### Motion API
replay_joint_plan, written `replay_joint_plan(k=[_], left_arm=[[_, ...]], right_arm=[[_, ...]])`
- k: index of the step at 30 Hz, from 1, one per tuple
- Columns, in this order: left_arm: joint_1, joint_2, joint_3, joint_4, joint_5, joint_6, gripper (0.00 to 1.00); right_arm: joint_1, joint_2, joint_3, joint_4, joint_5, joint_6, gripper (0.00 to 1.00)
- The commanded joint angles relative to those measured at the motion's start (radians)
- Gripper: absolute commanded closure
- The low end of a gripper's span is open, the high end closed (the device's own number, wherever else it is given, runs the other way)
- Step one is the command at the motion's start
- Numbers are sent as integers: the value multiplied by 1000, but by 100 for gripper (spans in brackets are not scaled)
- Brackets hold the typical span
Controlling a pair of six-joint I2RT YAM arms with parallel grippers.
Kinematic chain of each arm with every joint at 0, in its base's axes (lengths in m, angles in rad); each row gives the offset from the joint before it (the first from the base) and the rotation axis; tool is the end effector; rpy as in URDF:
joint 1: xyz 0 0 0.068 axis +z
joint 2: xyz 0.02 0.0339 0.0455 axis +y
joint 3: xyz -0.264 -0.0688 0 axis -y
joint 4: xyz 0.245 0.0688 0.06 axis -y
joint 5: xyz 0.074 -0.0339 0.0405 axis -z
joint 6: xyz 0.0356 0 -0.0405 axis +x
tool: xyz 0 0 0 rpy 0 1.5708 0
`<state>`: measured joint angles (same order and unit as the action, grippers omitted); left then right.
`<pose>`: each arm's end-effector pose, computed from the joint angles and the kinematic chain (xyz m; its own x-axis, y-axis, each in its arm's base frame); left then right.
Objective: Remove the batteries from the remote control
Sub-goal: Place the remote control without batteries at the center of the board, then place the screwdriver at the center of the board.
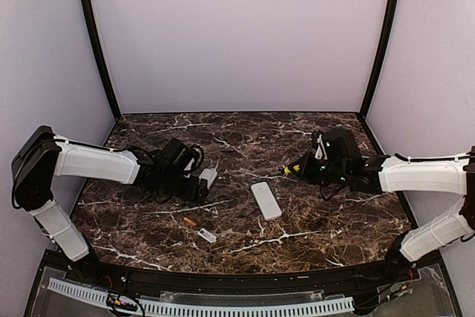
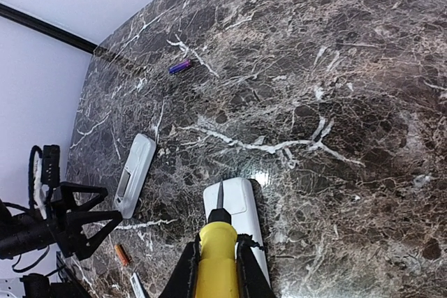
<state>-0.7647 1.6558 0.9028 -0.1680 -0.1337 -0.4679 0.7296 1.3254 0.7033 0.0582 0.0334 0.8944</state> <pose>0.2402 -0.2239 0.1658 -0.7960 0.1443 -0.5879 0.3013 0.9367 -0.1781 0.2114 0.1874 0.2170 -0.7525 0.3726 -0.5430 -0.0932 0.7560 0.6479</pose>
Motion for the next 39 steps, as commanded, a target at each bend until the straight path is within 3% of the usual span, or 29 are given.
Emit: replay_joint_plan(k=[1, 8, 13, 21, 23, 28, 39], left_arm=[[34, -146, 70, -111, 59, 38, 10], [215, -227, 248, -259, 271, 152, 7], [336, -261, 317, -231, 300, 184, 7], [379, -240, 321, -199, 253, 254, 7], [382, -250, 308, -188, 261, 238, 7], [389, -225, 361, -267, 303, 240, 7], [392, -200, 304, -177, 286, 261, 9]], right_arm=[[-40, -40, -45, 36, -12, 14, 100], [-87, -38, -100, 59, 0, 47, 100], [-88, -4, -133, 116, 47, 74, 100], [-87, 90, -143, 171, 64, 94, 96], [-87, 77, -153, 158, 85, 88, 89], [-87, -17, -207, 126, 168, 56, 53], [-90, -159, -205, 69, 236, -99, 17]])
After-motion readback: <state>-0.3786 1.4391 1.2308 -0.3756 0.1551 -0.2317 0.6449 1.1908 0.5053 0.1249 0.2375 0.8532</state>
